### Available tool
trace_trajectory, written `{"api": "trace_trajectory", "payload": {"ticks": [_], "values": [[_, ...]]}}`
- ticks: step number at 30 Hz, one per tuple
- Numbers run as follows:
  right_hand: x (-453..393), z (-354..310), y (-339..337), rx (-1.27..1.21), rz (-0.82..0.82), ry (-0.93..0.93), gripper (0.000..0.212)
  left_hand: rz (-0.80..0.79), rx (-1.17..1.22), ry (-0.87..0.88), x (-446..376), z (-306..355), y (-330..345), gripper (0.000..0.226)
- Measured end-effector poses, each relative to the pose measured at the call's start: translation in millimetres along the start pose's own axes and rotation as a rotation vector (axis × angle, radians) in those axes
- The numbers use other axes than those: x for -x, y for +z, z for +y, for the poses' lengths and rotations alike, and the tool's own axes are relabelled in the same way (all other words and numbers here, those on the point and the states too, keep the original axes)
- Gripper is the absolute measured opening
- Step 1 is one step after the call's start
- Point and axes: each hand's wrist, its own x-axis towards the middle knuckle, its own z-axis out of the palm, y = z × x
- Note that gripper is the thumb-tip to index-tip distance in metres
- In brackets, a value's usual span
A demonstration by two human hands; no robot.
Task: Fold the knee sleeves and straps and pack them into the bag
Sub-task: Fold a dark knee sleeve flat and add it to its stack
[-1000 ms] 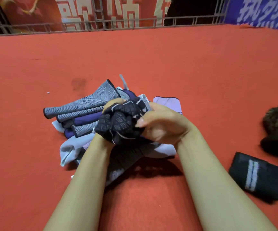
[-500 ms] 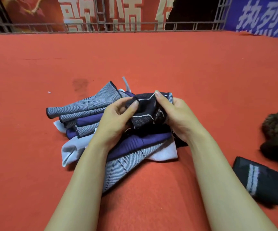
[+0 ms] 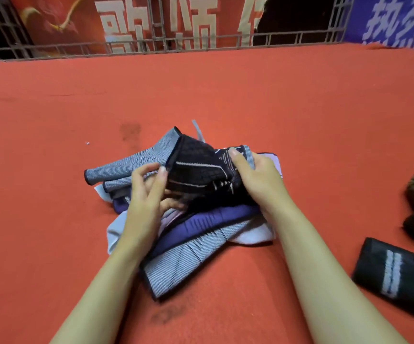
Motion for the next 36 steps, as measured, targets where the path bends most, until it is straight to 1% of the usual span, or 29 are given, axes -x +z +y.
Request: {"api": "trace_trajectory", "payload": {"ticks": [1, 2, 3, 5, 7, 8, 9, 11, 12, 14, 16, 17, 18, 20, 22, 24, 25, 27, 29, 31, 33, 36], "values": [[2.5, -5.0, 4.4, 0.058, -0.026, -0.042, 0.051, 0.065, 0.082, 0.017, 1.3, 0.7, -2.3, 0.032], [4.1, -8.6, 9.0, 0.1, -0.057, -0.06, 0.058, 0.107, 0.09, 0.022, 1.1, 1.0, -4.5, 0.034], [5.9, -10.7, 13.8, 0.128, -0.072, -0.051, 0.062, 0.115, 0.053, 0.031, 0.9, 0.3, -7.1, 0.038], [8.8, -11.1, 20.2, 0.147, -0.038, 0.01, 0.064, 0.032, 0.064, 0.038, 0.8, 1.4, -8.6, 0.052], [9.7, -7.9, 21.3, 0.104, 0.005, 0.07, 0.063, -0.019, 0.177, 0.009, -0.5, 3.6, -10.3, 0.067], [8.2, -4.8, 20.4, 0.075, 0.006, 0.1, 0.066, -0.033, 0.151, 0.025, -1.7, 3.0, -13.1, 0.069], [7.1, -2.8, 19.4, 0.065, 0.009, 0.128, 0.071, -0.053, 0.013, 0.06, -0.9, 5.1, -12.5, 0.064], [5.0, -0.4, 20.1, 0.067, 0.008, 0.164, 0.08, -0.056, -0.388, 0.138, -1.3, 3.3, -11.9, 0.041], [4.6, -1.1, 20.2, 0.071, 0.003, 0.163, 0.079, -0.022, -0.505, 0.152, -1.0, 4.8, -10.3, 0.029], [4.2, -4.0, 17.1, 0.075, 0.01, 0.126, 0.07, -0.002, -0.55, 0.175, -1.6, 11.4, -9.2, 0.019], [4.3, -9.6, 12.4, 0.114, 0.067, 0.077, 0.069, 0.013, -0.537, 0.22, -6.5, 15.8, -14.9, 0.017], [3.4, -9.9, 9.5, 0.123, 0.102, 0.058, 0.065, 0.019, -0.526, 0.244, -8.8, 17.9, -18.2, 0.018], [2.5, -9.7, 7.4, 0.09, 0.129, 0.054, 0.067, 0.019, -0.495, 0.254, -11.2, 19.3, -22.2, 0.02], [1.5, -11.4, 4.5, -0.088, 0.186, 0.049, 0.072, 0.01, -0.37, 0.246, -14.1, 22.3, -27.4, 0.021], [0.8, -16.5, 2.5, -0.341, 0.182, 0.081, 0.065, -0.007, -0.282, 0.226, -15.5, 25.0, -29.8, 0.033], [-0.1, -21.1, -0.5, -0.486, 0.118, 0.081, 0.051, 0.026, -0.262, 0.218, -14.5, 29.7, -29.1, 0.044], [0.9, -23.5, -1.4, -0.512, 0.077, 0.07, 0.038, 0.041, -0.247, 0.212, -13.3, 33.5, -27.8, 0.045], [2.2, -25.7, -0.5, -0.497, 0.007, 0.012, 0.019, 0.044, -0.196, 0.143, -11.7, 41.3, -23.9, 0.048], [3.4, -27.3, -0.4, -0.445, 0.007, -0.041, 0.015, 0.035, -0.087, 0.003, -12.8, 47.5, -21.4, 0.052], [3.4, -27.4, -3.0, -0.407, 0.027, -0.053, 0.014, 0.072, -0.05, -0.065, -16.6, 50.9, -22.6, 0.054], [3.8, -28.2, -5.6, -0.365, 0.052, -0.036, 0.019, 0.073, -0.082, -0.048, -21.2, 50.3, -27.7, 0.054], [3.5, -28.6, -6.2, -0.304, 0.083, -0.026, 0.038, 0.02, -0.085, -0.022, -19.6, 52.6, -31.1, 0.038]]}}
